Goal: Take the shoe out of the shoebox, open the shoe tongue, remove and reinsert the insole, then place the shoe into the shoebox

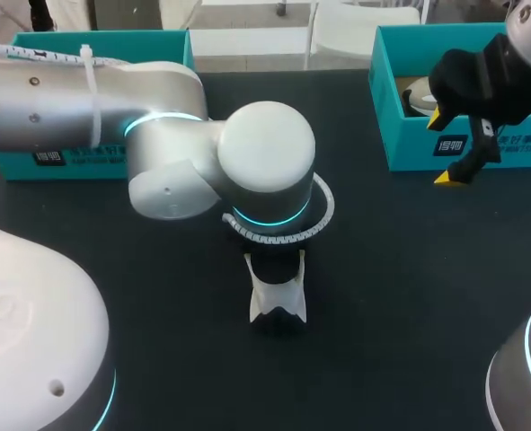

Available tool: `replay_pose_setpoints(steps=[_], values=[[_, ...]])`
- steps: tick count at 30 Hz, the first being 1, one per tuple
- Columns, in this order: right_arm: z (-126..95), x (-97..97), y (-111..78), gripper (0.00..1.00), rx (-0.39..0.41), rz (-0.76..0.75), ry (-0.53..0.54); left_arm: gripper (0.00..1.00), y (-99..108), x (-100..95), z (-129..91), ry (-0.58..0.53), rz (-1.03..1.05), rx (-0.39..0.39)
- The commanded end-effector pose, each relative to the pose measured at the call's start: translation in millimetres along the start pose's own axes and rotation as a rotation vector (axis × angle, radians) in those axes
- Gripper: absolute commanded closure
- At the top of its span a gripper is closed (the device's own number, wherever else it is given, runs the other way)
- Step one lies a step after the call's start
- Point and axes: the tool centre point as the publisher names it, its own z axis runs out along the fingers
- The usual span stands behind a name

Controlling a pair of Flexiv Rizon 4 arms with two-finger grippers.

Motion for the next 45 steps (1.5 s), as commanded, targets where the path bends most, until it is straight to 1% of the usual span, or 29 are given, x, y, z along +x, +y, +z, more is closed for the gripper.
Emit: replay_pose_setpoints(steps=[1,4,10,16,19,23,29,33,34,35,36,37,39,40,44,45], values=[[1.4,-2.4,1.8,0.00,0.004,0.001,0.004,0.00,2.5,4.5,7.5,0.006,0.032,0.010],[1.4,-2.4,1.8,0.00,0.004,0.001,0.004,0.00,2.4,4.6,14.6,0.034,0.028,0.009],[1.4,-2.4,1.8,0.00,0.004,0.001,0.004,0.00,1.6,3.1,11.1,0.026,0.034,0.009],[1.4,-2.4,1.8,0.00,0.004,0.001,0.004,0.00,8.9,3.4,-10.3,-0.007,0.038,-0.009],[1.4,-2.4,1.8,0.00,0.004,0.001,0.004,0.00,18.1,1.8,-17.0,-0.017,0.038,-0.025],[1.4,-2.4,1.8,0.00,0.004,0.001,0.004,0.00,33.9,-0.7,-18.7,-0.005,0.052,-0.045],[1.4,-2.4,1.8,0.00,0.004,0.001,0.004,0.00,63.6,-4.3,-31.4,-0.015,0.055,-0.081],[1.4,-2.4,1.8,0.00,0.004,0.001,0.004,0.00,82.1,-7.9,-33.0,-0.022,0.047,-0.086],[1.4,-2.4,1.8,0.00,0.004,0.001,0.004,0.08,84.8,-9.1,-32.3,-0.023,0.051,-0.074],[1.4,-2.4,1.8,0.00,0.004,0.001,0.004,0.34,86.6,-10.6,-31.0,-0.019,0.050,-0.074],[1.4,-2.4,1.8,0.00,0.004,0.001,0.004,0.40,86.9,-11.7,-30.4,-0.016,0.064,-0.077],[1.4,-2.4,1.8,0.00,0.004,0.001,0.004,0.60,86.3,-12.5,-29.8,-0.017,0.074,-0.073],[1.4,-2.4,1.8,0.00,0.004,0.001,0.004,0.62,84.5,-14.0,-30.0,-0.025,0.086,-0.063],[1.4,-2.4,1.8,0.00,0.004,0.001,0.004,0.68,83.1,-14.2,-30.6,-0.027,0.089,-0.063],[1.4,-2.4,1.8,0.00,0.004,0.001,0.004,0.74,78.3,-14.2,-29.9,-0.037,0.100,-0.043],[1.4,-2.4,1.8,0.00,0.004,0.001,0.004,0.74,76.4,-14.0,-28.6,-0.036,0.102,-0.042]])
